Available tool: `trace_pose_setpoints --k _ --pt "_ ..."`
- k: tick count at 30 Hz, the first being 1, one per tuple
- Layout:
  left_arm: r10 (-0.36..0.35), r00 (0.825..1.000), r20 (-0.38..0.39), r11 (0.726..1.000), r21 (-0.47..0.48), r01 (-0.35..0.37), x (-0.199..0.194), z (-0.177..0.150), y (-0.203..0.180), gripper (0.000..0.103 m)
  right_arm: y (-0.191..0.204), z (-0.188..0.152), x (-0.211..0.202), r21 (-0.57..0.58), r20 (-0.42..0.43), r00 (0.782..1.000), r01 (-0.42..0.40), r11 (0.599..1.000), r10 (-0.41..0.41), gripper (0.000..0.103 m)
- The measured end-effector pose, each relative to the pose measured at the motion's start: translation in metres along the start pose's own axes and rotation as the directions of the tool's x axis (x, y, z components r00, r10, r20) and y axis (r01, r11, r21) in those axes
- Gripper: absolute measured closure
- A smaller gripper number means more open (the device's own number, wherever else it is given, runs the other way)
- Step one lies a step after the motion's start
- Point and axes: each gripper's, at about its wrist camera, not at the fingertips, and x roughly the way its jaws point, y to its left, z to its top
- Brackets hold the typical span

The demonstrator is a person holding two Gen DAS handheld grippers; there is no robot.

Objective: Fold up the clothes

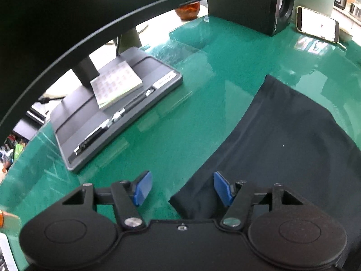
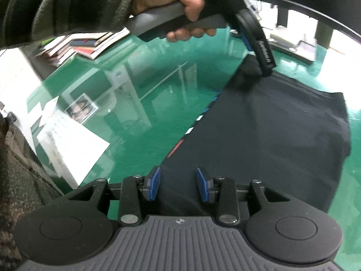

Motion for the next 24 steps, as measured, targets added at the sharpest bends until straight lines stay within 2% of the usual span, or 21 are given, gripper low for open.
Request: trace_pose_setpoints --k 4,9,24 --pt "0.002 1.000 0.003 1.000 -0.010 -0.002 0.0013 -0.0011 0.0011 0.042 -0.0010 -0.0014 0.0041 0.018 -0.029 0.999 -0.021 1.000 0.022 0.067" --pt "0.007 1.000 0.004 0.999 -0.031 -0.007 0.0035 -0.0015 0.0051 0.032 -0.0007 -0.0022 0.0030 0.023 -0.029 0.999 -0.026 0.999 0.027 0.067" --pt "0.020 1.000 -0.005 0.999 -0.039 -0.020 0.0052 0.0001 0.0056 0.028 -0.0025 -0.0041 0.0033 0.027 -0.033 0.999 -0.030 0.999 0.031 0.067"
